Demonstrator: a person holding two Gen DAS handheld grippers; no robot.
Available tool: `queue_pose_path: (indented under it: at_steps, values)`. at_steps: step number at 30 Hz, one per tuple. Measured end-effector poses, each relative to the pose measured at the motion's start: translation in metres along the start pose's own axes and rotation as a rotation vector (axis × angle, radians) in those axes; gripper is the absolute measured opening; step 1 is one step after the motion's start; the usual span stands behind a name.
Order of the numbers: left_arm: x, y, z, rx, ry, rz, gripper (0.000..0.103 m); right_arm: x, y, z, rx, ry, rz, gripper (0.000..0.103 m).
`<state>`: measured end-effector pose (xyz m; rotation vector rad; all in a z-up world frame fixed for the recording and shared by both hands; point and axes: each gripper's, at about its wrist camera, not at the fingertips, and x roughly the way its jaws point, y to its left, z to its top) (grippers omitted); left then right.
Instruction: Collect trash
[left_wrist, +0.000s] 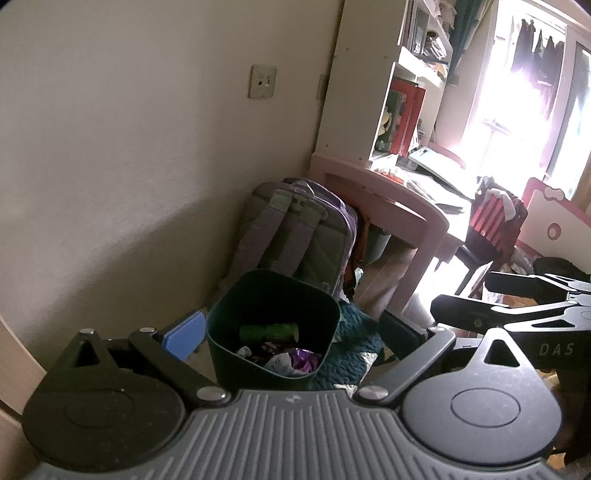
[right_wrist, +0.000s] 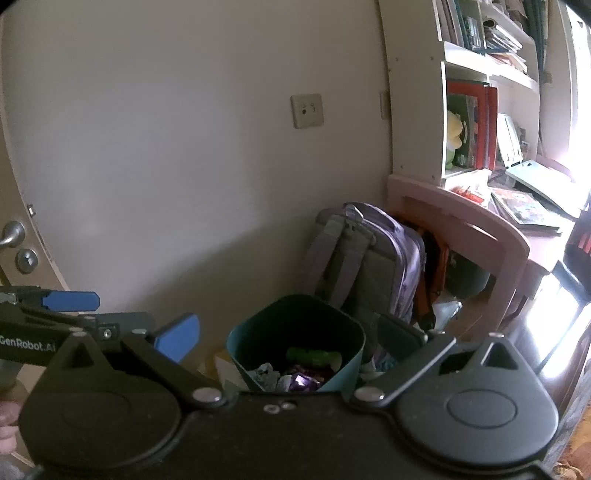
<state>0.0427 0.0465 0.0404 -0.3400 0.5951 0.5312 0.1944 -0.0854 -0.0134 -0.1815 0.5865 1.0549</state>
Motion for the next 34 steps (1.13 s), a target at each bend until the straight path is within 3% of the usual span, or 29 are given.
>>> queue_pose_path:
  at_steps: [34]
  values:
    - [0.017,0.008,-0.010,-0.038,0.106,-0.005,0.101,0.019,0.003,-0.011,0.058,0.086,-0.014,0.103]
